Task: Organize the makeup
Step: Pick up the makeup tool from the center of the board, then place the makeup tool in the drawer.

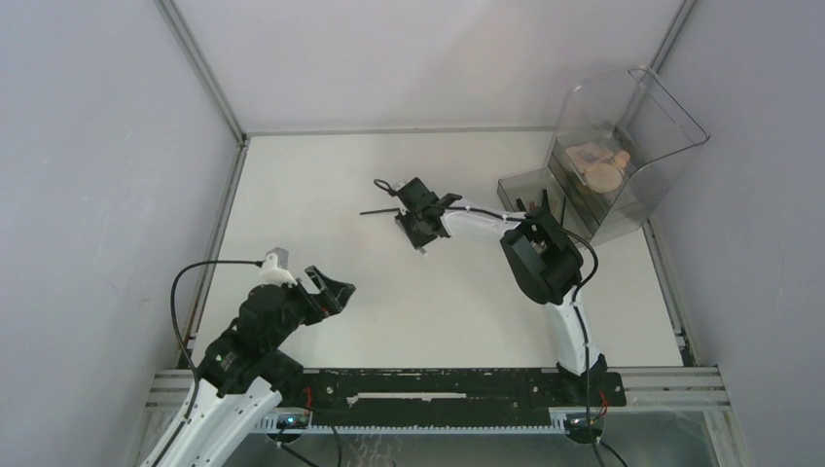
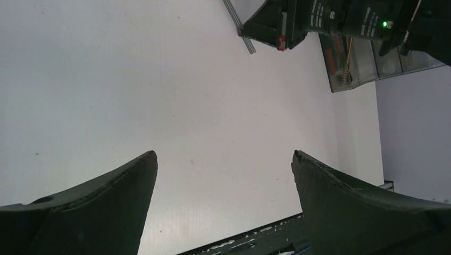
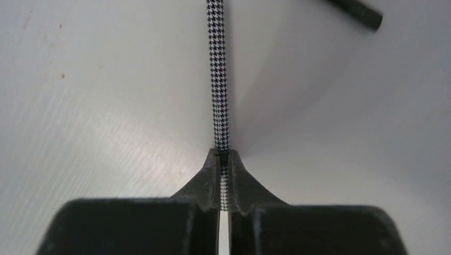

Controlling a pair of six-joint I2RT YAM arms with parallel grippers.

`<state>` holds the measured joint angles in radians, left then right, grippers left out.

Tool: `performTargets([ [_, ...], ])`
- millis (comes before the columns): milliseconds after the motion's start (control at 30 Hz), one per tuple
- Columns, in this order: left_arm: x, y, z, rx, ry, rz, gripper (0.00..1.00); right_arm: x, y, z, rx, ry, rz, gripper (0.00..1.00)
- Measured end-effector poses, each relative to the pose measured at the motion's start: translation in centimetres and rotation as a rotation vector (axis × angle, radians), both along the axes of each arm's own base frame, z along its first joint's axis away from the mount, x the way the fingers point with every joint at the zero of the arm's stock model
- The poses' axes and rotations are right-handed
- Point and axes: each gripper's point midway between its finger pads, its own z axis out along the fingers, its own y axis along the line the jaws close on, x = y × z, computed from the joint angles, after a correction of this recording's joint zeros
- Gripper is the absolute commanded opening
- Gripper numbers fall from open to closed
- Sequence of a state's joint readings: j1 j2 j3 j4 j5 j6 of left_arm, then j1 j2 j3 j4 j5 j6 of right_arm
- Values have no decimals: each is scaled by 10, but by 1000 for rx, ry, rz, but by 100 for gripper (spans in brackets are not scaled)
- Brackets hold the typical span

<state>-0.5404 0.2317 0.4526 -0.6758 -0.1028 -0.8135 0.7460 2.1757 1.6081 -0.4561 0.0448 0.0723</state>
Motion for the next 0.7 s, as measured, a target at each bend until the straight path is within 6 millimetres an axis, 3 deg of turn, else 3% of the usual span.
performTargets([
  [100,0,0,0,-1,0,0,100,-21,-9,-1,-8,16,11,0],
  [233,0,0,0,-1,0,-1,100,-70,-28,1,-37,68,52,0],
  [367,0,0,0,-1,-1,-1,100,-120,-61,7,-95,115,65,0],
  [433,0,0,0,-2,-1,-1,100,-132,-77,19,-99,106,47,0],
  [533,0,-1,1,-3,-3,-2,100,-121,-108,52,-62,40,-62,0],
  [700,1,-1,2,-6,-8,-3,100,-70,-179,113,18,-150,-356,0],
])
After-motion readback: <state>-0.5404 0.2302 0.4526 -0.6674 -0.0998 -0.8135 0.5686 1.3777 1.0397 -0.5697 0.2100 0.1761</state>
